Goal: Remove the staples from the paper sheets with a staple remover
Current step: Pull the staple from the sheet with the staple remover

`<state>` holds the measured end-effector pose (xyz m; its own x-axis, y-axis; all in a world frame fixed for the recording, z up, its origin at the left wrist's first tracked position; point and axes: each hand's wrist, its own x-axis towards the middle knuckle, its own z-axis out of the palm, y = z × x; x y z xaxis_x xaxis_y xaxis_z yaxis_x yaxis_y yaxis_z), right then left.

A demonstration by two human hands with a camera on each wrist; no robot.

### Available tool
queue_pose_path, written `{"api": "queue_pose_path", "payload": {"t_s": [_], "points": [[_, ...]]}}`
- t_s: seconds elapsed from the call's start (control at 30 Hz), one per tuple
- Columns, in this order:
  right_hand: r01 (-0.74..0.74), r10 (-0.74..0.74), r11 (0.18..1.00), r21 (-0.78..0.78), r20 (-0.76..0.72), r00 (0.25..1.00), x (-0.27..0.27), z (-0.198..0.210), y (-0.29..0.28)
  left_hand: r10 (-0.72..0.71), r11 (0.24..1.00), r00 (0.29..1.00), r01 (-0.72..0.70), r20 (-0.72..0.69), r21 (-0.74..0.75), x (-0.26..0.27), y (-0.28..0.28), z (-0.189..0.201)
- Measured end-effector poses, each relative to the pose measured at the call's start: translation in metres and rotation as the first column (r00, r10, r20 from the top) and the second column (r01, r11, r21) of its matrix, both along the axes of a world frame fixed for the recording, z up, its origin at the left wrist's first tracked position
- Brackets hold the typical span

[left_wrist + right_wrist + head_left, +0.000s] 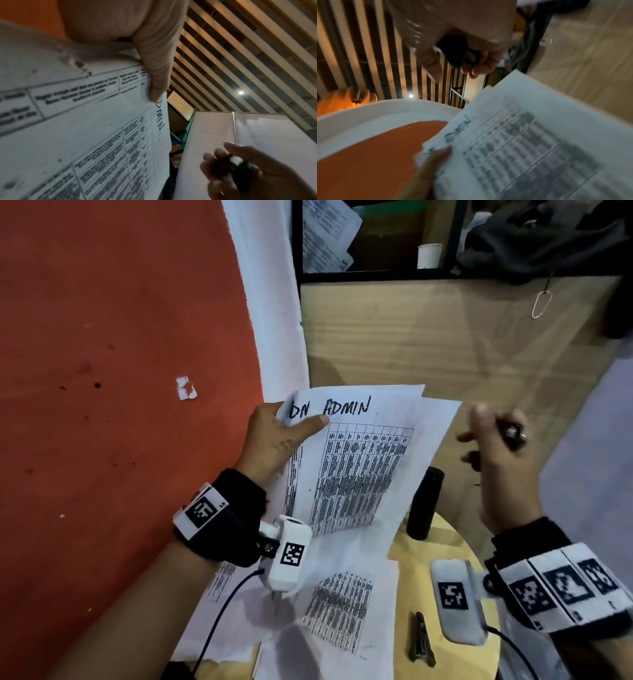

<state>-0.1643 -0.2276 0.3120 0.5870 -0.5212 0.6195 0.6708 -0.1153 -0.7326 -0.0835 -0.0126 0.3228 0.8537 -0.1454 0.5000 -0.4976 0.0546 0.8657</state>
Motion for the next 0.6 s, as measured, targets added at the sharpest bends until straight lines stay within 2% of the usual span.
{"api": "queue_pose_path", "payload": {"t_s": [0.1, 0.13, 0.17, 0.23, 0.27, 0.3, 0.4, 0.53, 0.6], "points": [[-0.293, 0.272, 0.934, -0.206, -0.122, 0.955, 0.006, 0.007, 0.024, -0.041, 0.999, 0.999, 0.041, -0.001, -0.016, -0.005, 0.002, 0.002], [-0.339, 0.302, 0.899, -0.278, -0.17, 0.938, 0.009, 0.009, 0.031, -0.051, 0.998, 0.999, 0.051, 0.002, -0.021, -0.006, 0.003, 0.003], [-0.328, 0.269, 0.865, -0.381, -0.201, 0.942, 0.012, 0.011, 0.039, -0.062, 0.998, 0.998, 0.062, -0.004, -0.03, -0.007, 0.004, 0.003], [-0.169, 0.093, 0.739, -0.652, -0.15, 0.984, 0.014, 0.017, 0.05, -0.079, 0.996, 0.997, 0.078, -0.019, -0.046, -0.01, 0.006, 0.006], [-0.103, 0.064, 0.674, -0.732, -0.081, 0.995, 0.015, 0.019, 0.053, -0.078, 0.996, 0.997, 0.077, -0.019, -0.048, -0.011, 0.008, 0.007], [-0.08, 0.076, 0.649, -0.756, -0.04, 0.996, 0.015, 0.022, 0.057, -0.073, 0.996, 0.997, 0.072, -0.014, -0.045, -0.013, 0.009, 0.009], [-0.052, 0.111, 0.705, -0.707, 0.038, 0.993, 0.013, 0.03, 0.066, -0.049, 0.998, 0.999, 0.049, -0.003, -0.044, -0.015, 0.015, 0.013], [0.213, -0.028, 0.557, -0.803, 0.238, 0.971, 0.016, 0.036, 0.071, -0.075, 0.996, 0.997, 0.075, 0.006, -0.045, -0.018, 0.018, 0.017], [0.231, -0.02, 0.563, -0.794, 0.267, 0.964, 0.015, 0.036, 0.075, -0.092, 0.995, 0.996, 0.093, 0.011, -0.042, -0.023, 0.019, 0.019]]}}
